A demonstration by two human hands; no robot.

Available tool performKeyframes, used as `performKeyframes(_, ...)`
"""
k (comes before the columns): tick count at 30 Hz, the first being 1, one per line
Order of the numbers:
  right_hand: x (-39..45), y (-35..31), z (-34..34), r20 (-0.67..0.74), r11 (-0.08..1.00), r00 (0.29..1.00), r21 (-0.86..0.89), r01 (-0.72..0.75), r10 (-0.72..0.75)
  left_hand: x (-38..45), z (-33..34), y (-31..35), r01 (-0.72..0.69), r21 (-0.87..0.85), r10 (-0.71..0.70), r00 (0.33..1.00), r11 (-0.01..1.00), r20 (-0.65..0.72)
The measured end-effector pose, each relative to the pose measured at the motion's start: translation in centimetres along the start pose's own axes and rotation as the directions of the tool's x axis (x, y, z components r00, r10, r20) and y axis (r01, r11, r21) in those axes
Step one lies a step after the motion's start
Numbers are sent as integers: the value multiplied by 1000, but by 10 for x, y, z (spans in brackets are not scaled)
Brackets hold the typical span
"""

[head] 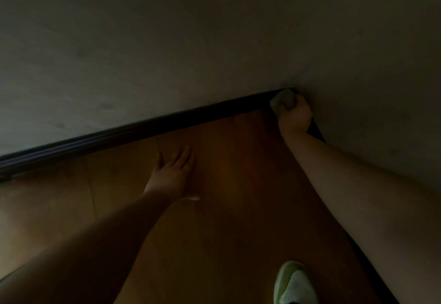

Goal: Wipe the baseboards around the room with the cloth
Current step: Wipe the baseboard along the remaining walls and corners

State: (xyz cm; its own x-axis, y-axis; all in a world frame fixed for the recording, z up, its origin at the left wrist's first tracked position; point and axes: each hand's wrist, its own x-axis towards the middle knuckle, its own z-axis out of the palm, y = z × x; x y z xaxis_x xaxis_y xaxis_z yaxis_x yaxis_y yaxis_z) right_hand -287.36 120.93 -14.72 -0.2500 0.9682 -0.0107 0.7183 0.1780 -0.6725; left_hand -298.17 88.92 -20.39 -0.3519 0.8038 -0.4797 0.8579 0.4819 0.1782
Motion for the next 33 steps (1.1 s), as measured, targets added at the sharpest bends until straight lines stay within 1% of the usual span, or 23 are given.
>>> performKeyframes(3, -20, -11, 8, 37, 1000, 999, 28, 6, -7, 0, 0, 0, 3, 0, -3, 1000, 1000, 10)
performKeyframes(5, -43, -19, 20, 60, 999, 997, 13, 40, -41, 0, 0, 0, 3, -10, -3, 1000, 1000, 8)
performKeyframes(7, -66, -26, 32, 84, 996, 993, 39, 76, -79, 0, 1, -1, 0, -13, 0, 1000, 1000, -1)
performKeyframes(10, -91, -33, 43, 238, 988, 966, 137, 73, -104, 0, 2, -1, -1, -13, 1, 1000, 1000, -5)
performKeyframes(12, -98, -34, 44, 282, 980, 952, 191, 61, -114, 2, 2, -1, 1, -11, -1, 1000, 1000, -5)
performKeyframes(15, -98, -29, 38, 256, 975, 957, 209, 80, -134, 3, 3, -1, 9, -2, -9, 1000, 1000, -10)
performKeyframes(17, -92, -23, 29, 199, 977, 978, 214, 16, -60, 1, 4, -1, 8, -2, -8, 1000, 1000, -19)
performKeyframes(19, -82, -17, 21, 134, 988, 991, 152, -19, -2, -2, 6, -1, 2, 5, -2, 999, 1000, -41)
performKeyframes(21, -73, -17, 16, 120, 995, 993, 97, -14, 2, -6, 8, -3, -12, 20, 13, 999, 1000, -43)
performKeyframes(23, -67, -23, 16, 122, 997, 992, 77, 6, -15, -11, 12, -8, -57, 73, 58, 998, 996, -22)
performKeyframes(26, -70, -39, 25, 96, 996, 995, 86, -15, 7, -23, 18, -20, -96, 118, 96, 995, 988, 8)
performKeyframes(29, -84, -51, 34, 86, 996, 996, 75, -43, 36, -36, 19, -41, -31, 100, 31, 999, 995, -4)
performKeyframes(33, -117, -64, 53, 127, 998, 992, 54, 12, -19, -50, 17, -67, 100, 27, -99, 993, 995, -62)
